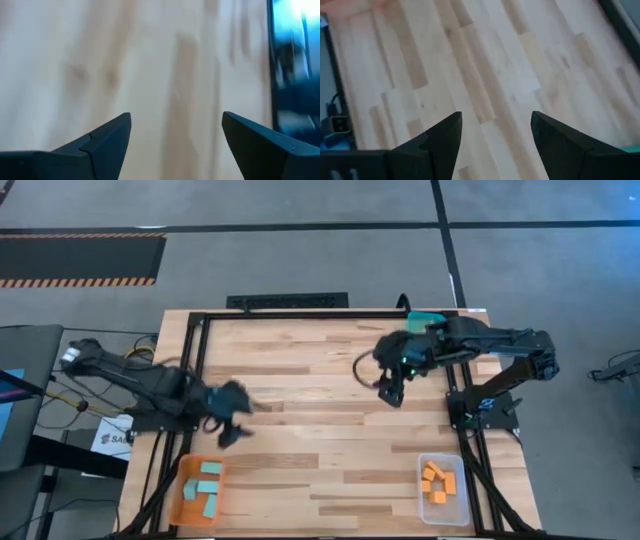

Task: Sort & place blocks by color
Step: Return to Home Position

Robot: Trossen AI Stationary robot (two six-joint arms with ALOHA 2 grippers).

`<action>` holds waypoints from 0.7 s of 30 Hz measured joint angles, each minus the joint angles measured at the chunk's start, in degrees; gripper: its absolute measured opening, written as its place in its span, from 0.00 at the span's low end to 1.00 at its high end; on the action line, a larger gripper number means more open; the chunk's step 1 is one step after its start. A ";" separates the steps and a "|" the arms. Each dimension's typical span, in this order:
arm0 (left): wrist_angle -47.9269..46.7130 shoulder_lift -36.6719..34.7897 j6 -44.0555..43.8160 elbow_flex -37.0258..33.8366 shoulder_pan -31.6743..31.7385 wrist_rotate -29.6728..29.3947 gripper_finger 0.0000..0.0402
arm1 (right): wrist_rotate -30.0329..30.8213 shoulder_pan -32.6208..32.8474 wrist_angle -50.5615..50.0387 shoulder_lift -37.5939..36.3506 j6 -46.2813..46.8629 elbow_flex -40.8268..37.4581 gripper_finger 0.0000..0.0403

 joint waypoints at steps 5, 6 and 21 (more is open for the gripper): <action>10.59 -0.27 10.31 2.34 14.19 -0.99 0.72 | 0.19 -5.37 0.44 -1.82 -6.19 -0.05 0.60; 13.51 -0.22 12.42 2.79 16.57 -1.01 0.71 | 0.28 -6.62 0.90 -2.33 -7.37 -0.02 0.58; 27.32 -6.26 25.28 4.84 44.34 12.04 0.43 | -8.00 -18.97 16.57 -15.70 -20.41 -11.34 0.31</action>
